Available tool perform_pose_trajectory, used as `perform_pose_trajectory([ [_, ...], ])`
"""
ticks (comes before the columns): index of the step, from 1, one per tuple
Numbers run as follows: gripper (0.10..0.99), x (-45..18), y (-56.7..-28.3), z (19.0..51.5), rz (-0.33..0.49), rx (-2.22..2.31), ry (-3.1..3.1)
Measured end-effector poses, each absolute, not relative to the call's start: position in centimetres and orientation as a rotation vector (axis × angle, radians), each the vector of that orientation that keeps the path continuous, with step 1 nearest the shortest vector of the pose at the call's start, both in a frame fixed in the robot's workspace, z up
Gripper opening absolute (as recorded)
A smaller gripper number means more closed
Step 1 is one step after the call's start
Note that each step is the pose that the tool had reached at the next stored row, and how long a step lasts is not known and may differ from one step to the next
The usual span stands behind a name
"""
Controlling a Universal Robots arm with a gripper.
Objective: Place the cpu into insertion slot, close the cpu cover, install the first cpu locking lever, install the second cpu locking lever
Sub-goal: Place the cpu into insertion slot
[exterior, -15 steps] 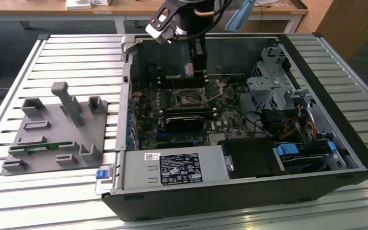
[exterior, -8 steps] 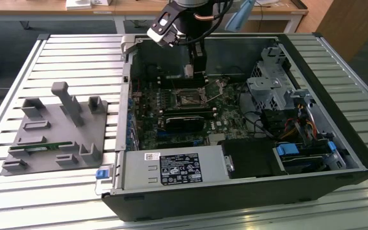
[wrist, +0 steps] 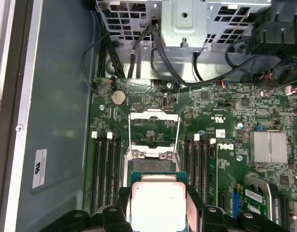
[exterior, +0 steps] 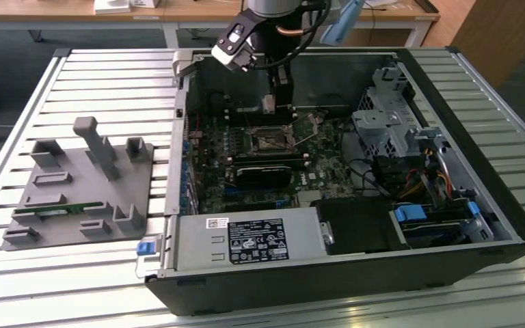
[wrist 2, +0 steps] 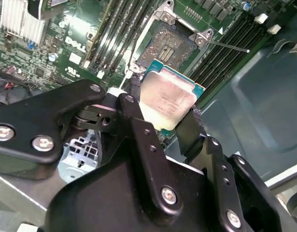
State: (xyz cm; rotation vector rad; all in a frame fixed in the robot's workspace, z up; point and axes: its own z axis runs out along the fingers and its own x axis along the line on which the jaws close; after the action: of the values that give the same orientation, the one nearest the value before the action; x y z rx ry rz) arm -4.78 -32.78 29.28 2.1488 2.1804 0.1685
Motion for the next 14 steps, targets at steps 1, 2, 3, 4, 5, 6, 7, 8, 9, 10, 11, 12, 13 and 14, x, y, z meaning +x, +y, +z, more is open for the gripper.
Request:
perform_pose_trajectory([
  [1, 0.537, -4.7, -32.7, 29.1, 0.168, 2.149, 2.181],
  [2, 0.537, -4.7, -32.7, 28.9, 0.167, 2.150, 2.181],
  [3, 0.537, -4.7, -32.7, 28.8, 0.166, 2.150, 2.182],
  [4, 0.537, -4.6, -32.6, 28.6, 0.164, 2.151, 2.183],
  [5, 0.537, -4.6, -32.6, 28.4, 0.163, 2.150, 2.184],
  [6, 0.537, -4.6, -32.5, 28.3, 0.162, 2.150, 2.187],
  [7, 0.537, -4.6, -32.5, 28.1, 0.161, 2.149, 2.189],
  [8, 0.537, -4.6, -32.4, 28.0, 0.159, 2.149, 2.191],
  [9, 0.537, -4.6, -32.4, 27.8, 0.157, 2.150, 2.192],
  [10, 0.537, -4.6, -32.3, 27.7, 0.153, 2.151, 2.194],
  [11, 0.537, -4.6, -32.3, 27.6, 0.149, 2.153, 2.196],
  [12, 0.537, -4.6, -32.3, 27.4, 0.145, 2.154, 2.197],
  [13, 0.537, -4.6, -32.3, 27.3, 0.143, 2.155, 2.198],
  [14, 0.537, -4.6, -32.3, 27.1, 0.143, 2.155, 2.198],
])
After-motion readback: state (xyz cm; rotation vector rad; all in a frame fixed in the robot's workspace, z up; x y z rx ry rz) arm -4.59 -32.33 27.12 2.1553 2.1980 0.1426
